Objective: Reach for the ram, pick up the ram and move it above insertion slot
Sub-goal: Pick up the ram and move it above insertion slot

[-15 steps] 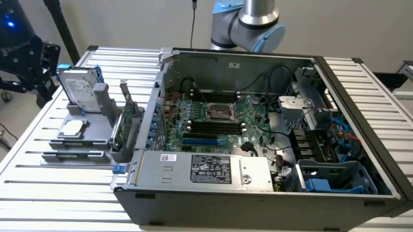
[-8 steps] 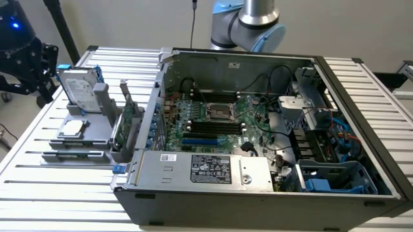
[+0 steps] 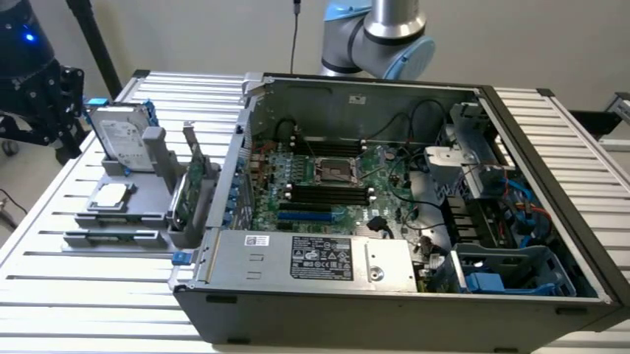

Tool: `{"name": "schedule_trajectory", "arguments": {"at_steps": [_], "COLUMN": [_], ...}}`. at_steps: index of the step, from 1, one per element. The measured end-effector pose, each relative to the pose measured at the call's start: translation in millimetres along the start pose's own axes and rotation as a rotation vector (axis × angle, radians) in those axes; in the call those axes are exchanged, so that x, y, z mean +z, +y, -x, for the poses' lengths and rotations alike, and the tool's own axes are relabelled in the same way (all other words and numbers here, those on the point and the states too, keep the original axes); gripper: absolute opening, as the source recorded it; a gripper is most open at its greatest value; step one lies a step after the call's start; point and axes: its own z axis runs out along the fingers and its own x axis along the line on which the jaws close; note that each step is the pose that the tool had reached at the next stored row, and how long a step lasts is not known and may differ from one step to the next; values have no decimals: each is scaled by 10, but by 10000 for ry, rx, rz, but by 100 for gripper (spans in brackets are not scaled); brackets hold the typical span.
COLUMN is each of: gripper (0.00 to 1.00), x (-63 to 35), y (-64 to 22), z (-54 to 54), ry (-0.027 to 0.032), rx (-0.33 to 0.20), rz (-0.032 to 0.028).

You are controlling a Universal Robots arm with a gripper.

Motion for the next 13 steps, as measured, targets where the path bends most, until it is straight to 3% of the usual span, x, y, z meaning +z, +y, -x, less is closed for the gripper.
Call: {"name": "schedule_trajectory", "arguments": {"at_steps": [9,11,13], "gripper": [11,11,11], "x": [0,-1,-1], "y": [0,0,1], "z": [1,1,1], "ry": [55,50,49], "rx": [-1591,-1619,-1620], "rz": [-14,-64,-64]}}
